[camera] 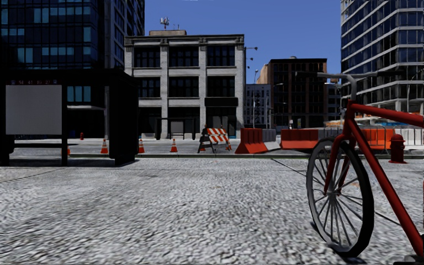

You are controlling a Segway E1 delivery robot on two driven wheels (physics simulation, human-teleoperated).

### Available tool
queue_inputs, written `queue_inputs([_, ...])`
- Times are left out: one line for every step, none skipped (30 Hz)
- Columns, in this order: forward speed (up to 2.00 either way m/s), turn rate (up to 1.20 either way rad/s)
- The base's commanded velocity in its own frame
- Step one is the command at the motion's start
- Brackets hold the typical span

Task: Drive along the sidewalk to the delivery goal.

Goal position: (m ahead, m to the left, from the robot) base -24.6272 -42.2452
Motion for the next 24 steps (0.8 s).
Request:
queue_inputs([1.09, 0.83])
queue_inputs([1.11, 0.83])
queue_inputs([1.11, 0.83])
queue_inputs([1.13, 0.83])
queue_inputs([1.14, 0.83])
queue_inputs([1.14, 0.83])
queue_inputs([1.15, 0.83])
queue_inputs([1.15, 0.83])
queue_inputs([1.15, 0.83])
queue_inputs([1.16, 0.83])
queue_inputs([1.16, 0.83])
queue_inputs([1.16, 0.83])
queue_inputs([1.16, 0.83])
queue_inputs([1.16, 0.83])
queue_inputs([1.16, 0.83])
queue_inputs([1.17, 0.83])
queue_inputs([1.17, 0.83])
queue_inputs([1.17, 0.83])
queue_inputs([1.17, 0.83])
queue_inputs([1.17, 0.83])
queue_inputs([1.17, 0.83])
queue_inputs([1.17, 0.83])
queue_inputs([1.17, 0.83])
queue_inputs([1.17, 0.83])
